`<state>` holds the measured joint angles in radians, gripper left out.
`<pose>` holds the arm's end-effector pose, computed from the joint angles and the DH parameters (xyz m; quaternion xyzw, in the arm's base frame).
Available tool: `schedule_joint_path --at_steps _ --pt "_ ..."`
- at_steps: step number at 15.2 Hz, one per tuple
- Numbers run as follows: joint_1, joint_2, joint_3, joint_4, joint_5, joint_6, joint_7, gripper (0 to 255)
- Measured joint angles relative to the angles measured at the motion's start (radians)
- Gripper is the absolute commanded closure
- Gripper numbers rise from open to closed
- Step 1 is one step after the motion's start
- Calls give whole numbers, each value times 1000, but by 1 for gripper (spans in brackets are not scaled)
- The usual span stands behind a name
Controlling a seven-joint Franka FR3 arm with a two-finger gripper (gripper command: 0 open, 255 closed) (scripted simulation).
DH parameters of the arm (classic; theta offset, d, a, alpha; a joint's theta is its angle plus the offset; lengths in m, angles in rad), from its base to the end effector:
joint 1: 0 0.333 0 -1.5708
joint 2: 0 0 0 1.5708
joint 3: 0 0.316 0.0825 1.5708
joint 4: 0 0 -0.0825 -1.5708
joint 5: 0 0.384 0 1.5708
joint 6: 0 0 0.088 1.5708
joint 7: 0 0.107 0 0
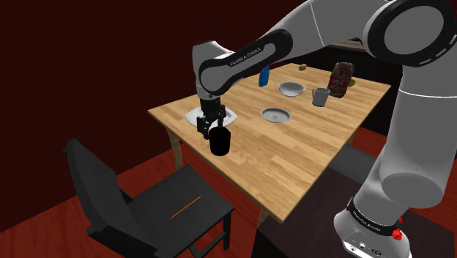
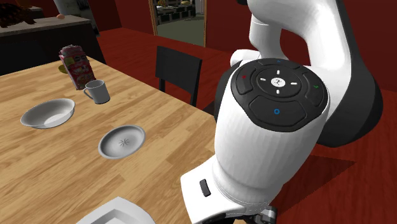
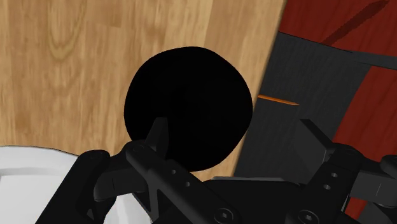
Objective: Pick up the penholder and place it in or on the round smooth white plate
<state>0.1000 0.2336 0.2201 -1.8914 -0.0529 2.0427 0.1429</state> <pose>0.5742 0.1811 0.3786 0.9943 0.0994 -0.0376 0.0065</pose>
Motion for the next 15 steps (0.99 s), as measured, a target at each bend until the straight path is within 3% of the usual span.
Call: schedule_joint_path --at_steps 1,15 --pt "0 0 0 0 0 0 0 255" --pt "-1 -16 2 24 5 -37 -4 255"
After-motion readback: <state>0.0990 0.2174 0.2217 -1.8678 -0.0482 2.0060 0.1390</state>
